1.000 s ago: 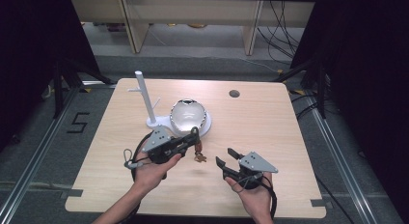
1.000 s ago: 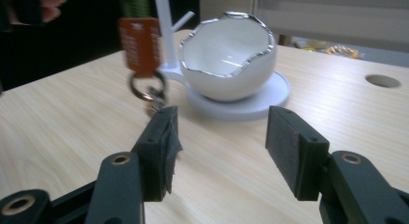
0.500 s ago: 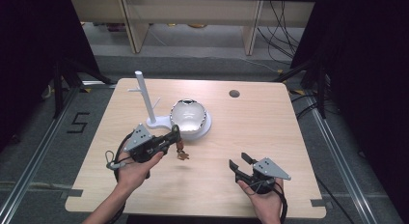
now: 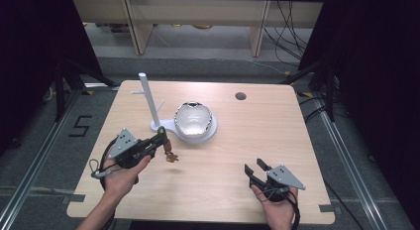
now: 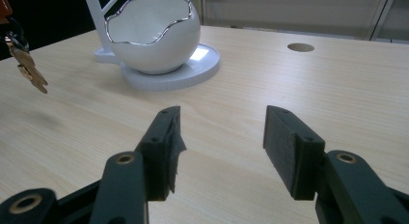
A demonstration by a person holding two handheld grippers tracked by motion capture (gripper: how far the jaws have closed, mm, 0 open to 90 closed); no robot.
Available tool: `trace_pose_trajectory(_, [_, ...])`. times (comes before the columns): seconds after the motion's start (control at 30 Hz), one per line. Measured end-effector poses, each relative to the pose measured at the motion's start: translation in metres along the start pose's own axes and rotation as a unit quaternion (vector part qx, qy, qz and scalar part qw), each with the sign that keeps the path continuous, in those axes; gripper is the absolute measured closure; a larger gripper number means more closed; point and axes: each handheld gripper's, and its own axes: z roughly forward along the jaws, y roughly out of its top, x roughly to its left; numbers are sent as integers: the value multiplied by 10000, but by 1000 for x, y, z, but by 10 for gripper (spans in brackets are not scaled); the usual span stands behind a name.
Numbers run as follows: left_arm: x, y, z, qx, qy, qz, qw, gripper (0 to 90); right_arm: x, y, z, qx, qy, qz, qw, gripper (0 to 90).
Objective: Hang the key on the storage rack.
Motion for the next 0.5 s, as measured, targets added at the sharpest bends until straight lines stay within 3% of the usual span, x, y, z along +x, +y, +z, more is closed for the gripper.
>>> trace_pose_trajectory(0.03, [2,-1,-1,-24,35,-42,10000,832,-1,-1,2,-98,3,-12,10000,491])
trace_pose_trajectory(0.23, [18,-1,-12,20,527,38,9986,832,-3,-3,-3,-58,-28,288,9996,521])
trace_pose_trajectory(0.33, [23,0,-15,25,676,66,9977,832,-8,-2,-4,-88,-74,35,9999,529])
trace_pose_trajectory(0.47, [28,0,-15,87,807,73,9967,832,-6,-2,-5,-47,90,319,9994,540])
trace_pose_trajectory(0.5, [30,-1,-14,107,842,78,9964,832,-6,-2,-6,-85,-16,292,9995,544])
